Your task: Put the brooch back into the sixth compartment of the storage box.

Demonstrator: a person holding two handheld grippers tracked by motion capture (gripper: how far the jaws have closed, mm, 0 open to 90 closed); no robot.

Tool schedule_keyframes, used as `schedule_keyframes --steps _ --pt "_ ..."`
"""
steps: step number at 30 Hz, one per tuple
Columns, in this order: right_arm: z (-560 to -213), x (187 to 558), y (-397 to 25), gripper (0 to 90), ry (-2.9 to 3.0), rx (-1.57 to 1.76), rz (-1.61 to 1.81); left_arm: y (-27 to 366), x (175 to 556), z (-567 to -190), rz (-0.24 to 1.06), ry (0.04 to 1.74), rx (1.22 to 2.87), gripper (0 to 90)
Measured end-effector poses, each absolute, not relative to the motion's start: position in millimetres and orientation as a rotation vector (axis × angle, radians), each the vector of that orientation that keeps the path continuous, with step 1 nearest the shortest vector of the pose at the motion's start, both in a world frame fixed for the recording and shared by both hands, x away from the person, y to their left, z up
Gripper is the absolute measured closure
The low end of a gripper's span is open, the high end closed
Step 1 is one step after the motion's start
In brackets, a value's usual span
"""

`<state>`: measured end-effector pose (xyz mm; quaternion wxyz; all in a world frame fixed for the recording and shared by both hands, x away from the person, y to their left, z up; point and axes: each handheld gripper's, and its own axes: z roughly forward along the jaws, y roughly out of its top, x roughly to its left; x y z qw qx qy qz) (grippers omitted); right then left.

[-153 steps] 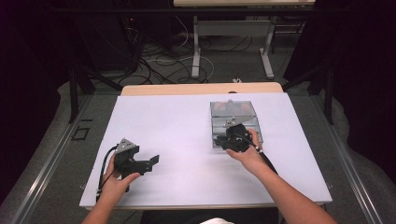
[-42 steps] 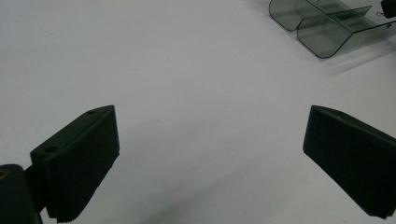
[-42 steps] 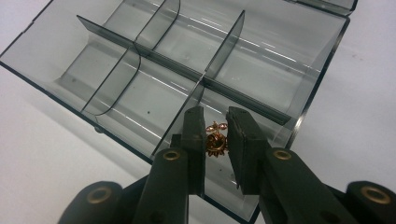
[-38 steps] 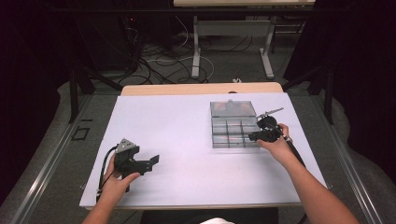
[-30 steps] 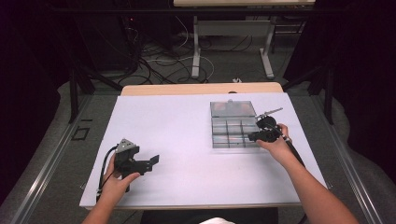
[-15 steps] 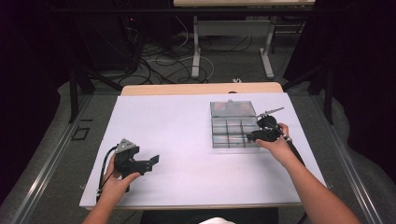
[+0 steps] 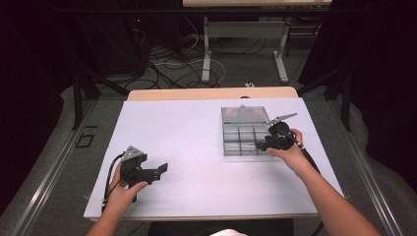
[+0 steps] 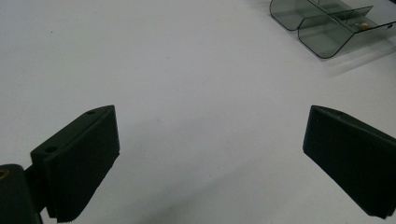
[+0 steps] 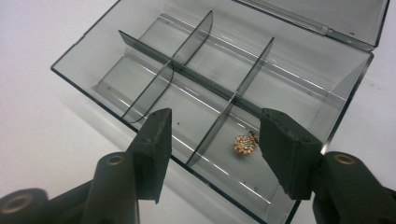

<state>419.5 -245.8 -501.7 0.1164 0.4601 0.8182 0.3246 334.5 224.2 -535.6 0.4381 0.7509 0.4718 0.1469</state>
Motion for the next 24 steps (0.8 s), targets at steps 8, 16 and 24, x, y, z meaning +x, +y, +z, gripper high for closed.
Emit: schedule_keyframes --steps 8,16,24 --pt "-495 412 -242 29.5 2.393 1.306 0.974 224 334 -535 0.367 1.171 1.868 4.3" --pt "-490 402 -238 27.0 2.366 1.292 1.040 224 334 -535 0.368 1.172 1.866 4.3" --pt "-485 390 -235 16.1 2.378 1.268 1.029 225 334 -535 0.370 1.170 1.866 4.3"
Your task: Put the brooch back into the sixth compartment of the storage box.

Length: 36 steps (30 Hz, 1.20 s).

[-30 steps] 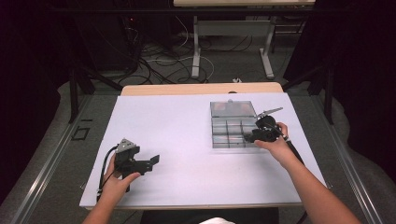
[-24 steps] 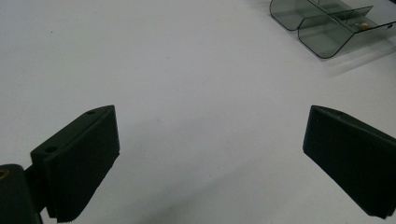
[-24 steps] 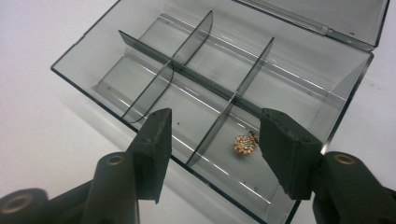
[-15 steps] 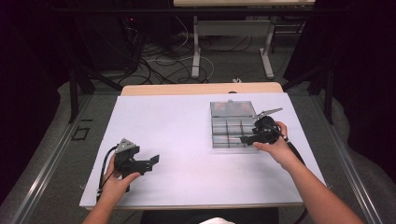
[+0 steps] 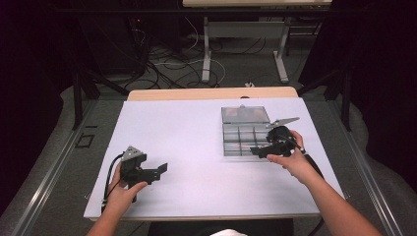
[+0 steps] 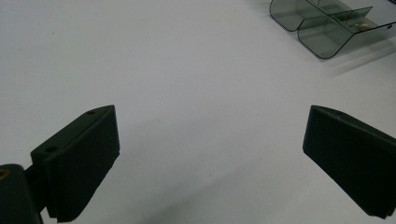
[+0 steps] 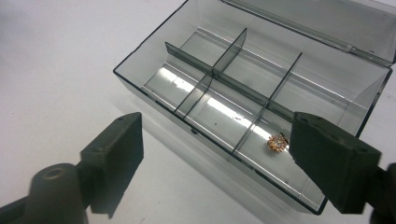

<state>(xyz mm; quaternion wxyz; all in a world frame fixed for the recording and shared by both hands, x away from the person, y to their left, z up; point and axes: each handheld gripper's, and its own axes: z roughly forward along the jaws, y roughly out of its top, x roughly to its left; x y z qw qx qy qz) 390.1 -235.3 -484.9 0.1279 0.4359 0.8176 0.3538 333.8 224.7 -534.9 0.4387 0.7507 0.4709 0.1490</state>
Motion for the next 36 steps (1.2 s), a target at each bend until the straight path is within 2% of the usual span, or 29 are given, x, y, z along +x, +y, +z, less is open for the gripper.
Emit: schedule_keyframes --steps 3,8,12,24,36 --pt "-482 384 -236 14.1 2.359 1.266 1.038 226 334 -534 0.362 1.167 1.872 4.3" --pt "-478 372 -242 3.4 2.348 1.261 1.051 226 333 -534 0.363 1.170 1.870 4.3" --pt "-478 361 -249 0.3 2.332 1.254 1.053 226 333 -534 0.365 1.169 1.869 4.4" --pt "-485 343 -278 0.0 2.218 1.325 1.097 226 333 -534 0.365 1.173 1.868 4.3" --pt "-506 341 -314 0.0 2.073 1.448 1.063 227 333 -534 0.358 1.176 1.871 4.3"
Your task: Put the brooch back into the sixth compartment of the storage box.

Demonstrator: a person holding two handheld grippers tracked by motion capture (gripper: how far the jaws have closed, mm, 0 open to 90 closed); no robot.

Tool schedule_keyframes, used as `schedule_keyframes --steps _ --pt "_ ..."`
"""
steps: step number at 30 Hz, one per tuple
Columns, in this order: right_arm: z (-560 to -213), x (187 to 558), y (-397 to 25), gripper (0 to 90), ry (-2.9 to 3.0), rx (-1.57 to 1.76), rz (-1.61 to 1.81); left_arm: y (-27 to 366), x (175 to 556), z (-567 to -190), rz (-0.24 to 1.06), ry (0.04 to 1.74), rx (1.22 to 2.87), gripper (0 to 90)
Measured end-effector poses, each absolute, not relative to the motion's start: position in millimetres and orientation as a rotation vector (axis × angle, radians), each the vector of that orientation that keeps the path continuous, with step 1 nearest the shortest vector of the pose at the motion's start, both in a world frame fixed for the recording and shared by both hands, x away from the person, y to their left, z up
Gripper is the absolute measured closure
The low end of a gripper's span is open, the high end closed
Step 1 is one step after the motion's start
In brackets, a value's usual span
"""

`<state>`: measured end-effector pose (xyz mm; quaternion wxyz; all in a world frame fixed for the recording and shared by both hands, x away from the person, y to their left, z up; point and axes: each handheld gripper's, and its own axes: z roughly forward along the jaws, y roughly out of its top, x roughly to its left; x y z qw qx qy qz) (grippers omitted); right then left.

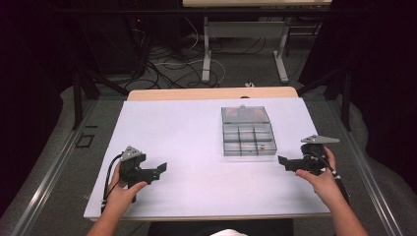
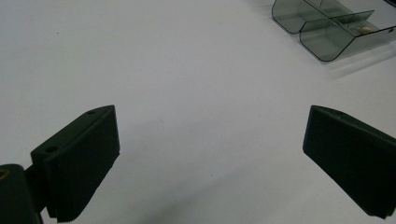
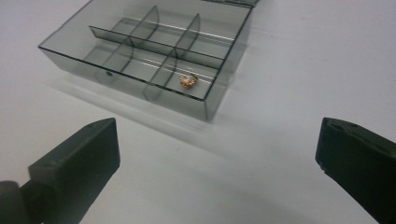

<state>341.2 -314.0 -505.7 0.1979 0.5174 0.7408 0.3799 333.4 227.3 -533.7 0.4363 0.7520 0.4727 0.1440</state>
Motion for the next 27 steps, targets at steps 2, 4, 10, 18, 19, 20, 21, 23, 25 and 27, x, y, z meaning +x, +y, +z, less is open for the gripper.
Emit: schedule_keyframes --steps 2,4,10,18,19,20,21,23,25,27 --pt "-510 341 -319 0.0 2.051 1.462 1.070 227 333 -534 0.361 1.178 1.869 4.4" --pt "-513 341 -323 0.0 2.028 1.469 1.069 227 333 -534 0.357 1.177 1.872 4.3" --pt "-524 341 -333 0.0 1.988 1.509 1.073 227 334 -534 0.360 1.180 1.868 4.3" --pt "-532 339 -343 0.3 1.944 1.562 1.076 228 334 -534 0.355 1.178 1.873 4.3" --pt "-532 339 -345 0.4 1.949 1.551 1.073 228 334 -534 0.354 1.178 1.873 4.3" --pt "-533 338 -344 0.4 1.947 1.557 1.069 228 334 -534 0.353 1.178 1.873 4.3" --pt "-534 338 -345 0.4 1.946 1.558 1.067 227 334 -535 0.359 1.178 1.867 4.3" --pt "-537 338 -345 0.4 1.947 1.557 1.065 228 334 -535 0.357 1.180 1.868 4.3" --pt "-539 338 -344 0.4 1.953 1.562 1.057 227 334 -535 0.359 1.180 1.869 4.4" --pt "-542 338 -345 0.4 1.960 1.555 1.050 227 335 -535 0.355 1.178 1.874 4.3"
